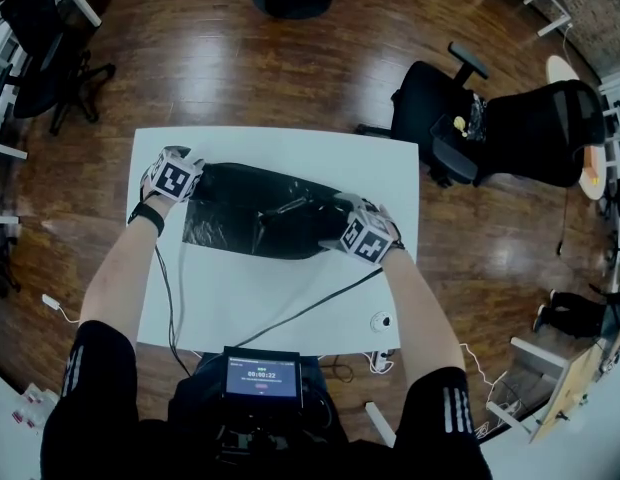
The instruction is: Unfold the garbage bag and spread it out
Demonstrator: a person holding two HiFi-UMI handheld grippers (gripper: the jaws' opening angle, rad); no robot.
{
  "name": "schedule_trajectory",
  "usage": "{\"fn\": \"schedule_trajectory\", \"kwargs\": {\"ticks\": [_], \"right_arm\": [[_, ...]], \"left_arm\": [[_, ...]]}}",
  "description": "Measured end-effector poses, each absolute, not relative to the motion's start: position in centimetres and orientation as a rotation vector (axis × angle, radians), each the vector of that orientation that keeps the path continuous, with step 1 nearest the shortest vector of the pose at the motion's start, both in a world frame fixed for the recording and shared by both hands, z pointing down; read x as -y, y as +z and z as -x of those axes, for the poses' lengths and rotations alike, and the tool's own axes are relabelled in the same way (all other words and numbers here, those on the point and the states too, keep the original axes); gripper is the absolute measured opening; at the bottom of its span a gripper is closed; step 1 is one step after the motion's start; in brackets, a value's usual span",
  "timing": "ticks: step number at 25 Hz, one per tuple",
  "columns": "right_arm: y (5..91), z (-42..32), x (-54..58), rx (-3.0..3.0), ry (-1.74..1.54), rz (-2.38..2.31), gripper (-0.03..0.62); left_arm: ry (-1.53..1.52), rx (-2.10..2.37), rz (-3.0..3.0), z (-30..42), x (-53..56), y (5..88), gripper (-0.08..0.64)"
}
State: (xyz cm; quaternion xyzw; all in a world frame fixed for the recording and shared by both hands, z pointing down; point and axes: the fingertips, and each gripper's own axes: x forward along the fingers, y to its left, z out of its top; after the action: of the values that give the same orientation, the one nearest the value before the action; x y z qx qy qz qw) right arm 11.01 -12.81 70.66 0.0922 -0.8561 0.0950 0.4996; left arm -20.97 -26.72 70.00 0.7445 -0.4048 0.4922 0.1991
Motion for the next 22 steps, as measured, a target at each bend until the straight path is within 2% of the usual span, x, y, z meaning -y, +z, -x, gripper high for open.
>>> {"fn": "schedule_trajectory", "kwargs": {"ticks": [11, 20, 22], "right_arm": [[63.2, -12.0, 15.5, 2.275, 0.245, -0.611, 0.487], [57.4, -13.5, 13.1, 2.364, 0.408, -0.978, 0.409], [56.5, -13.1, 11.7, 2.345, 0.386, -1.003, 0.375]], "left_arm": [[1.184, 1.02, -2.415, 17.0, 23.1, 62.9, 0.189], [0.989, 0.942, -2.597, 15.6, 17.9, 55.5, 0.189], [0.959, 0.904, -2.645, 15.1, 16.4, 54.1, 0.189]]}}
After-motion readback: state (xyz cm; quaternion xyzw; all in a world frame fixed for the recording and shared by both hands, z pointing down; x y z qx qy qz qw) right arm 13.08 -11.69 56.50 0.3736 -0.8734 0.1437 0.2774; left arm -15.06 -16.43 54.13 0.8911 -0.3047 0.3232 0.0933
